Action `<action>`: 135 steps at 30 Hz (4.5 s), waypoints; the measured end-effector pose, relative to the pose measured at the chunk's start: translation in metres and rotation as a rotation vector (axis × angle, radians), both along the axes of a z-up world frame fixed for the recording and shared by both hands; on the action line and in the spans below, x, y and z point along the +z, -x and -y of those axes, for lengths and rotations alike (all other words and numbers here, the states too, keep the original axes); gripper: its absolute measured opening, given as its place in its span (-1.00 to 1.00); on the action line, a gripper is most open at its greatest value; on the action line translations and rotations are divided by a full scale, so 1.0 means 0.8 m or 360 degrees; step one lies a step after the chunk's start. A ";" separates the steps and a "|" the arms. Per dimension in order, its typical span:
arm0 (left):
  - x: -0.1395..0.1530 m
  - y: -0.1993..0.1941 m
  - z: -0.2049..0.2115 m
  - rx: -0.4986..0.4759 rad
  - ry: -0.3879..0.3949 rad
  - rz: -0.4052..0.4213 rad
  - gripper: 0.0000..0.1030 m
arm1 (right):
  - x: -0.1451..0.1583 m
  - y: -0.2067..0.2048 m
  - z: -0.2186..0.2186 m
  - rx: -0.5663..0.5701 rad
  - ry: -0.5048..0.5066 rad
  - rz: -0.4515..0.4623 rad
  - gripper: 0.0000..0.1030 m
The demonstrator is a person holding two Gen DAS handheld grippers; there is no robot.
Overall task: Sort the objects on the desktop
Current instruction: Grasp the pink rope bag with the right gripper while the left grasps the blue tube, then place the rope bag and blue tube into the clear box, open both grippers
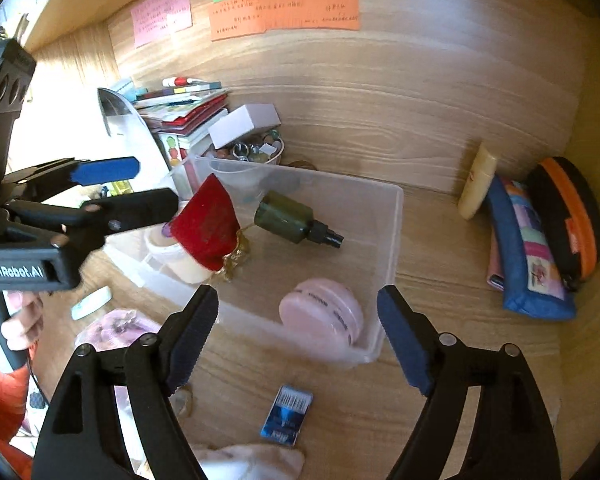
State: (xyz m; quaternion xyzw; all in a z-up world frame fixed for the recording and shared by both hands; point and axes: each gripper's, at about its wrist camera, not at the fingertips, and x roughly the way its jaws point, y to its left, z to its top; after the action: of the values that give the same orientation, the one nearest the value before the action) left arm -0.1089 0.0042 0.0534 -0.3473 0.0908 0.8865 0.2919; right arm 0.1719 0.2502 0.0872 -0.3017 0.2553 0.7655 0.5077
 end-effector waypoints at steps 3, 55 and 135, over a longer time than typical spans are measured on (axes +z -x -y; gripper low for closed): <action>0.001 -0.014 0.025 0.0015 0.0007 -0.0020 0.83 | 0.005 -0.002 0.020 -0.0012 -0.0014 -0.0020 0.59; -0.152 -0.025 0.174 0.0173 0.0276 0.0330 0.08 | -0.098 0.188 -0.008 0.0653 0.0621 0.0359 0.40; -0.068 0.065 0.058 -0.0032 -0.0112 0.0292 -0.52 | -0.052 0.041 -0.085 0.0164 0.0257 -0.0125 -0.16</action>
State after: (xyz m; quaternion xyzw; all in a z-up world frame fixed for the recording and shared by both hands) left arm -0.1609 -0.0424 -0.0008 -0.4157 0.0361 0.8506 0.3200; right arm 0.1394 0.3182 0.0458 -0.3242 0.3199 0.7788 0.4312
